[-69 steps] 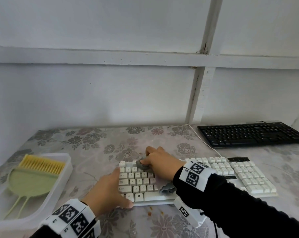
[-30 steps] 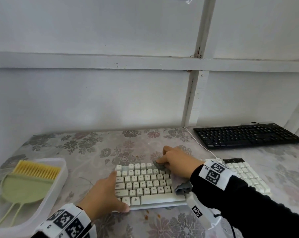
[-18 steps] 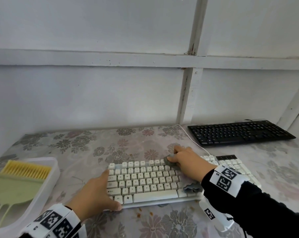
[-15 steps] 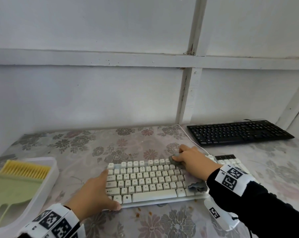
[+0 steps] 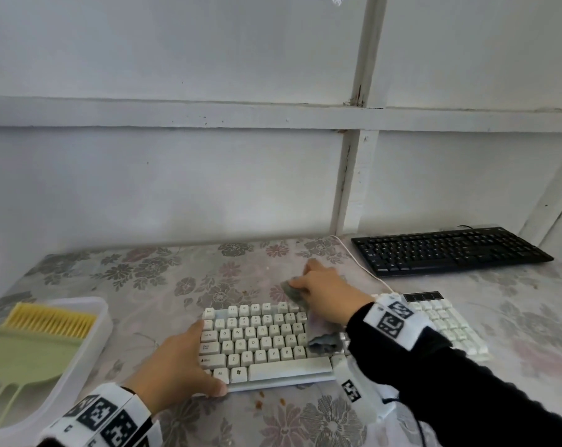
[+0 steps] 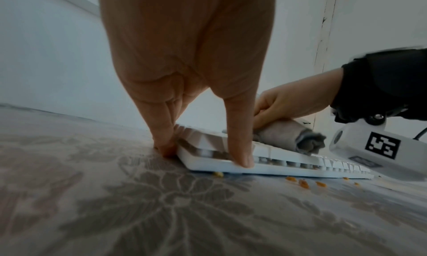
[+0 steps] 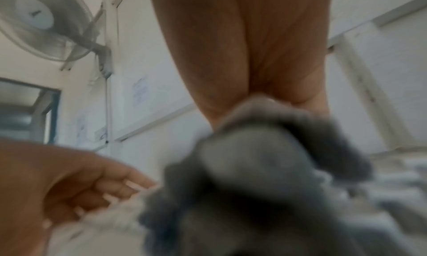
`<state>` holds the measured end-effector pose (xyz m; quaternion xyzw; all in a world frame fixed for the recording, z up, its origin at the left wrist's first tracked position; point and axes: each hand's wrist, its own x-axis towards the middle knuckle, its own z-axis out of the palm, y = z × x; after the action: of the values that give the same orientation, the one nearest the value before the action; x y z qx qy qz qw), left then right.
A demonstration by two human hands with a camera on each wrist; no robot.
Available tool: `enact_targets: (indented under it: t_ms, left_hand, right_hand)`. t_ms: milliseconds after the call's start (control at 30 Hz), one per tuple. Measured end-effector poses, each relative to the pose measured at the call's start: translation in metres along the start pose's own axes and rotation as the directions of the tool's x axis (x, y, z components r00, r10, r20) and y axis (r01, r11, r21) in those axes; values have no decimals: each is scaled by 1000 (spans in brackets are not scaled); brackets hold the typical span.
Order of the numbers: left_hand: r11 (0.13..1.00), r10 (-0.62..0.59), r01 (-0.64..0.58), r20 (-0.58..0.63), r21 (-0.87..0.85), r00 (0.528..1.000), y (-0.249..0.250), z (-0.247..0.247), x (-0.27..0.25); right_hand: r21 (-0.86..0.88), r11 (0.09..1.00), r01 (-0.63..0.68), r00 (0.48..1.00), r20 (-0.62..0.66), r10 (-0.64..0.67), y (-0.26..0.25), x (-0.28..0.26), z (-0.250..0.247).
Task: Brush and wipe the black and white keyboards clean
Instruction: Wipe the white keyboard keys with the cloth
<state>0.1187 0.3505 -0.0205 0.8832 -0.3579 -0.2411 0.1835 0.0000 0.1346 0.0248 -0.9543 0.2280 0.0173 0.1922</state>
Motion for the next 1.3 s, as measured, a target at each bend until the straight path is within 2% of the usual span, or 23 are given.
enact_targets:
  t_ms: [33,100,167,233,367,533,700,767,867,967,1100,1300]
  left_hand:
    - [1000,3,-3,-2,1,1000,0,0,0]
    - [1000,13,-14,-10,-11,1000,1,0,0]
    - [999,26,-27,-11,-19,1000,1,0,-1]
    - [999,34,-34,-11,-15,999,2,0,-1]
    - [999,33,-33,-12,13,999,1,0,-1]
    - [999,29,-28,-15,43,999,1,0,0]
    - [998,28,-27,-10,51,1000,1,0,0]
    - [998,19,-19,-6,52,1000,0,0,1]
    - [999,6,-6,0,53,1000,0,0,2]
    - [999,13,-13,-4,46,1000,0,1,1]
    - [998,17,-16,-14,60,1000,0,2,2]
    - [997,22,-20,-28,77,999,-1,3,2]
  right_hand:
    - [-6,1000,26,999,25,-25,-11,3,8]
    - [-139,988,65,995,87,-53,-28,4,20]
    - [-263,963,66,995,96,-42,-31,3,24]
    - [-304,950,72,996,80,-49,-25,1,21]
    - [-284,959,-1,998,55,18,7,-3,11]
    - [-226,965,-130,991,-57,120,59,-10,1]
    - [-270,925,-268,963,-59,262,63,-18,-15]
    - [-187,951,-247,969,-53,242,50,-12,-16]
    - [-13,993,-114,993,-17,113,17,-1,-3]
    - [-12,1000,-18,999,43,19,-10,5,14]
    - [-132,990,-41,998,36,46,2,-3,17]
    - [-183,964,-191,982,-38,187,50,-22,-5]
